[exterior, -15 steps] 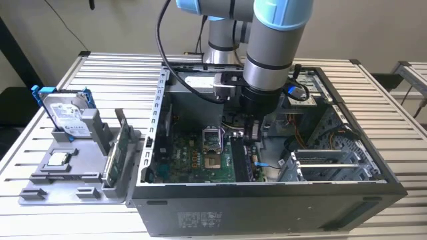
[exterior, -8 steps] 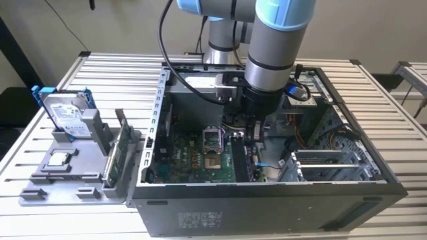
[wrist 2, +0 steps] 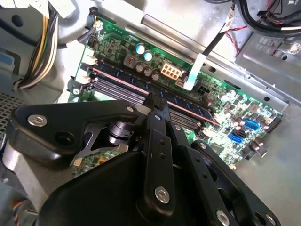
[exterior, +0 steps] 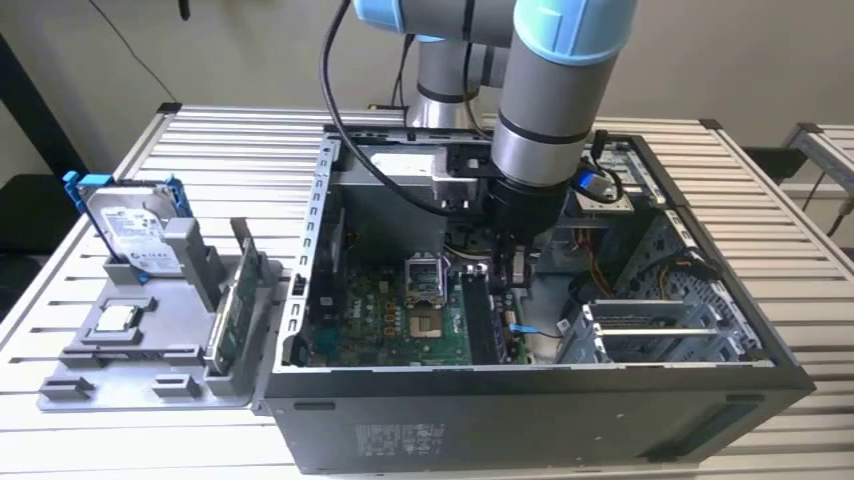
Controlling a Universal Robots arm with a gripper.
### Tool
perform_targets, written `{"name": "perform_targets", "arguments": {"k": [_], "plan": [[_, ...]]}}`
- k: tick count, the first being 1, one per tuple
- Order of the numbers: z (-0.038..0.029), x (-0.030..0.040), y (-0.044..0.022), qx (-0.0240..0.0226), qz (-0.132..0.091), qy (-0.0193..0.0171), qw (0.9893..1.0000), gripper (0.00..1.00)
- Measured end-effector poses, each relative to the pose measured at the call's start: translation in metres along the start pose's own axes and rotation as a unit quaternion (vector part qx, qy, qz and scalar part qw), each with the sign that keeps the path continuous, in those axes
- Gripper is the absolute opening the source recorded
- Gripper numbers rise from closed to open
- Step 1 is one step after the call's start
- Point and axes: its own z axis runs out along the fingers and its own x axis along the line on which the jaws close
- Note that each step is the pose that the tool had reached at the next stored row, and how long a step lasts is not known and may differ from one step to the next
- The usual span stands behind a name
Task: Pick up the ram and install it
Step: 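Press down the ram until it locks into place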
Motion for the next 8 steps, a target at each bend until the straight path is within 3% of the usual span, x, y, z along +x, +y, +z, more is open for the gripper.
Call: {"name": "perform_targets", "arguments": {"k": [6, 8], "plan": [[0.0020, 0.0050, -0.0004, 0.0002, -0.011, -0.0003, 0.9999, 0.11], [0.0026, 0.0051, -0.0005, 0.0004, -0.028, -0.0002, 0.9996, 0.11]]}}
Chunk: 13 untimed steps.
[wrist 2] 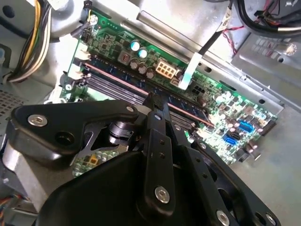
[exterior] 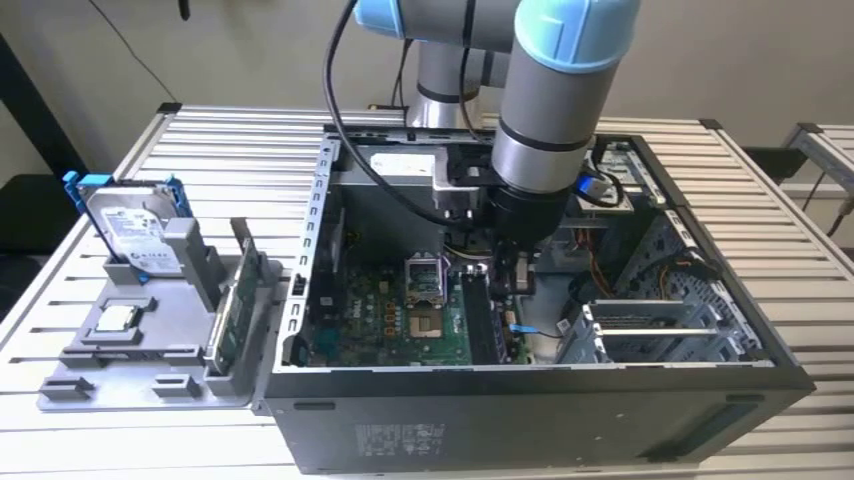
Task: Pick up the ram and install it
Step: 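Press down the ram until it locks into place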
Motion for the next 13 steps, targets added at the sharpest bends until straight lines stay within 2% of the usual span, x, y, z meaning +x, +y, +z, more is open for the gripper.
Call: {"name": "perform_targets", "arguments": {"k": [3, 8, 13], "plan": [[0.0008, 0.0000, -0.0001, 0.0004, -0.026, -0.0003, 0.9997, 0.11], [0.0015, 0.0000, -0.0003, 0.0001, -0.028, -0.0006, 0.9996, 0.11], [0.0043, 0.0029, -0.0009, -0.0042, -0.028, -0.0003, 0.9996, 0.11]]}}
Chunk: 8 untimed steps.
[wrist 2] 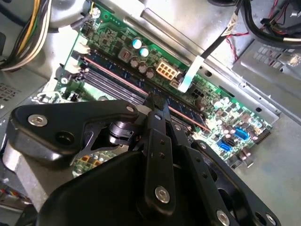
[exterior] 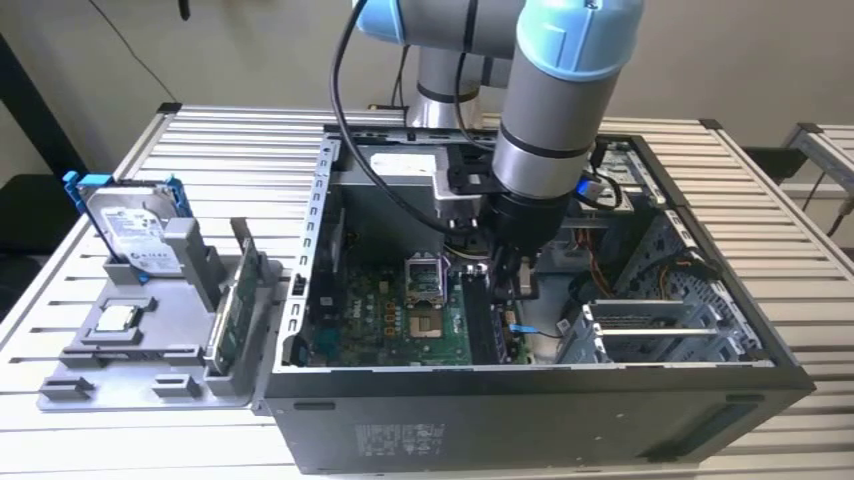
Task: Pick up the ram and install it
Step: 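Press down the ram until it locks into place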
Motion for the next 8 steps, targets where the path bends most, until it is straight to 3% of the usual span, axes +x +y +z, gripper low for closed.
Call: {"name": "perform_targets", "arguments": {"k": [8], "plan": [[0.0017, 0.0084, -0.0019, -0.0048, 0.000, 0.0000, 1.0000, 0.11]]}}
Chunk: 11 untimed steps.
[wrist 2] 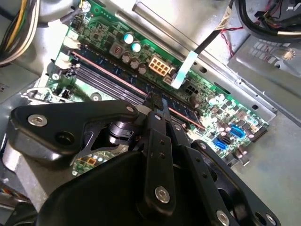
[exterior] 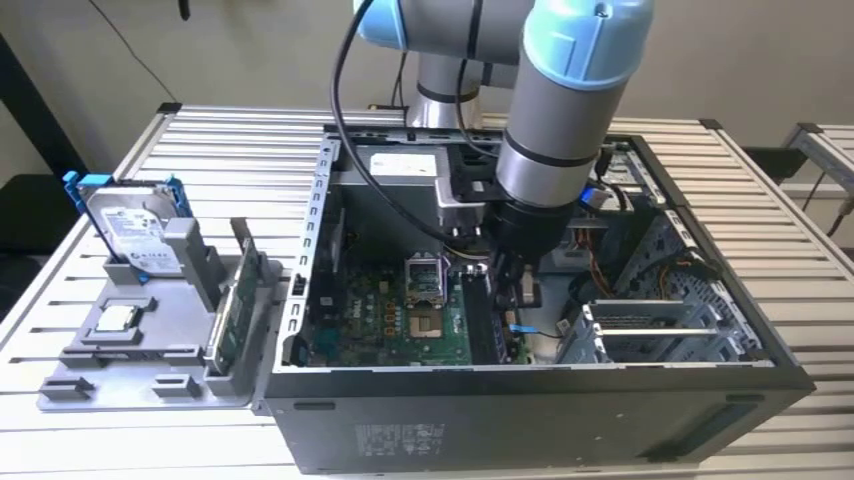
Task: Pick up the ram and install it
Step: 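Press down the ram until it locks into place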
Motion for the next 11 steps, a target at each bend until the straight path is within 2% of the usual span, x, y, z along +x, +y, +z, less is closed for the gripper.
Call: {"name": "perform_targets", "arguments": {"k": [4, 11], "plan": [[0.0015, 0.0018, -0.0005, -0.0008, 0.000, 0.0000, 1.0000, 0.11], [0.0085, 0.0019, -0.0017, -0.0011, 0.000, 0.0001, 1.0000, 0.11]]}}
